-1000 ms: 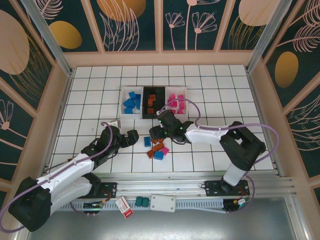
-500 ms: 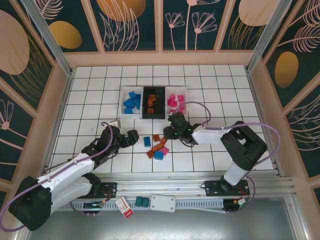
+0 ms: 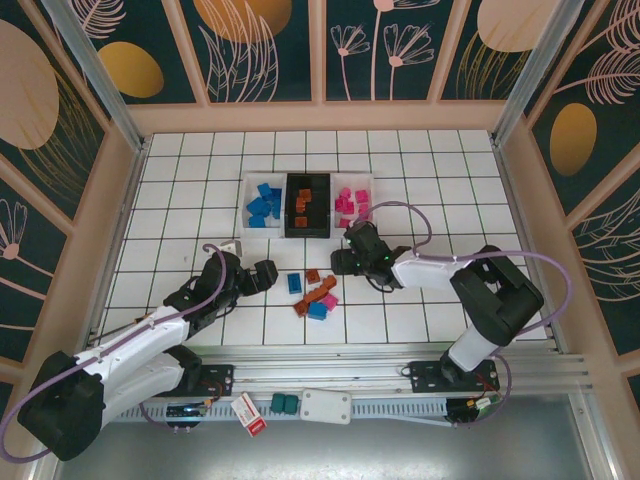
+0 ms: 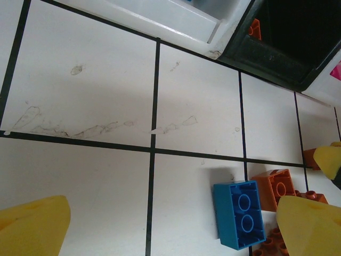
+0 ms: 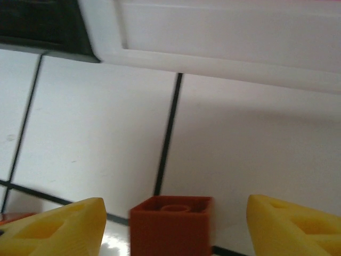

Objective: Sort the legos into containers by color
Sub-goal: Pick up the lego from the center of the table, then place the lego in the container.

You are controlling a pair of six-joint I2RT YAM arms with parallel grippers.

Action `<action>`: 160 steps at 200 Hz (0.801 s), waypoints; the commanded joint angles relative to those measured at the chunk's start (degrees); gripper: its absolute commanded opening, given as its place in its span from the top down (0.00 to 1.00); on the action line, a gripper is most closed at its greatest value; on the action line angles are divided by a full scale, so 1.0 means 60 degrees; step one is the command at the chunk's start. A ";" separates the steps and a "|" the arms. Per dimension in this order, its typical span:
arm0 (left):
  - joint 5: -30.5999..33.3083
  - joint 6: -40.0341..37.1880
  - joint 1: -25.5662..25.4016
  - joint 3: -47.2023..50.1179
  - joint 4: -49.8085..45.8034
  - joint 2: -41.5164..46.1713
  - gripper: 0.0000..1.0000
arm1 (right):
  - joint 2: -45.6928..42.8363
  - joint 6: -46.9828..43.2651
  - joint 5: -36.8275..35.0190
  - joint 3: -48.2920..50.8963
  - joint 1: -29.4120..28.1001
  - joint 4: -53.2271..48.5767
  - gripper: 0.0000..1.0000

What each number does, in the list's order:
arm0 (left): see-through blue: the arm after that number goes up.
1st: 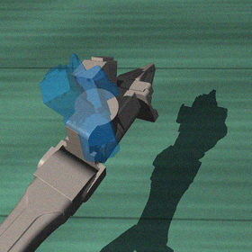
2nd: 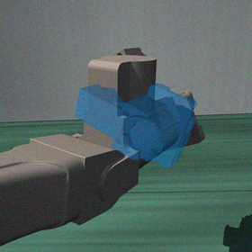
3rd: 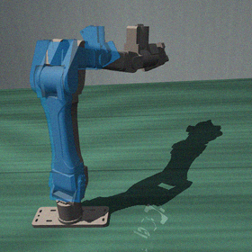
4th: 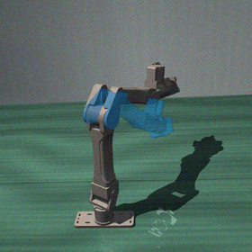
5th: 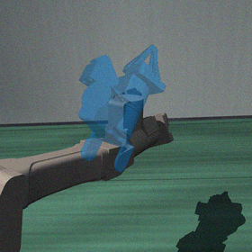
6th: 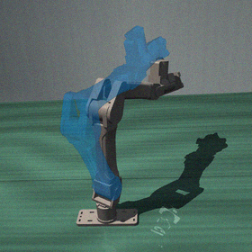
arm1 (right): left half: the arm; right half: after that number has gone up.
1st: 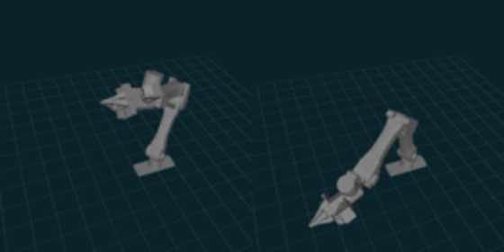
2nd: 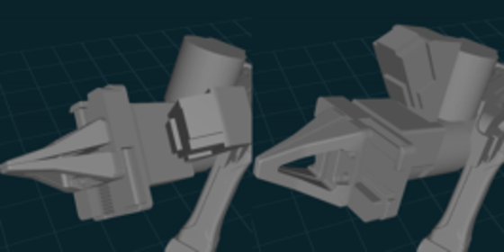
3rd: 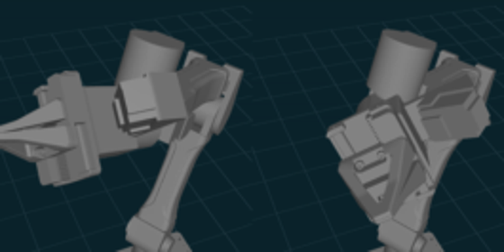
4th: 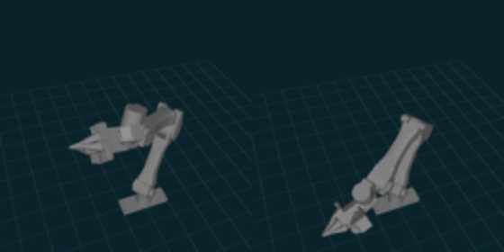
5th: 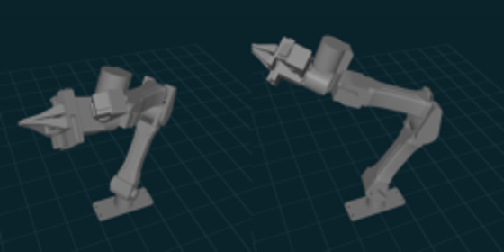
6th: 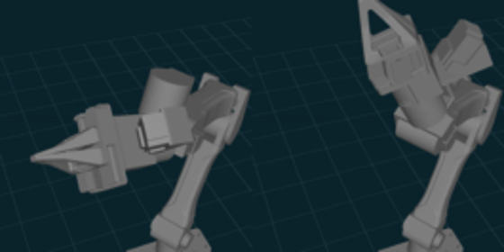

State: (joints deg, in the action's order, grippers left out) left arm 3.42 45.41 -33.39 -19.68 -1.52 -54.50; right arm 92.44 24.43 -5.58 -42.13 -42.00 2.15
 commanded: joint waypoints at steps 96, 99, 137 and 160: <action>-0.0241 0.0129 -0.0002 -0.0045 0.0118 -0.0159 0.01 | -0.0986 -0.0798 0.1416 -0.1648 -0.0312 0.0825 0.75; -0.0256 0.0123 -0.0002 -0.0045 0.0141 -0.0167 0.01 | -0.0864 -0.0833 0.1445 -0.1844 -0.0299 0.0807 0.74; -0.0546 0.0160 -0.0002 -0.0006 0.0372 -0.0258 0.01 | 0.1185 -0.1154 0.1189 -0.4183 -0.0119 0.0571 0.74; -0.0685 0.0152 -0.0002 0.0014 0.0473 -0.0389 0.01 | 0.2210 -0.1017 0.1066 -0.4964 0.0148 0.0911 0.74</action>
State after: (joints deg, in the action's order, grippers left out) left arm 1.28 45.56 -33.39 -19.70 -0.82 -55.94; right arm 99.53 18.92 1.56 -68.34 -42.85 6.76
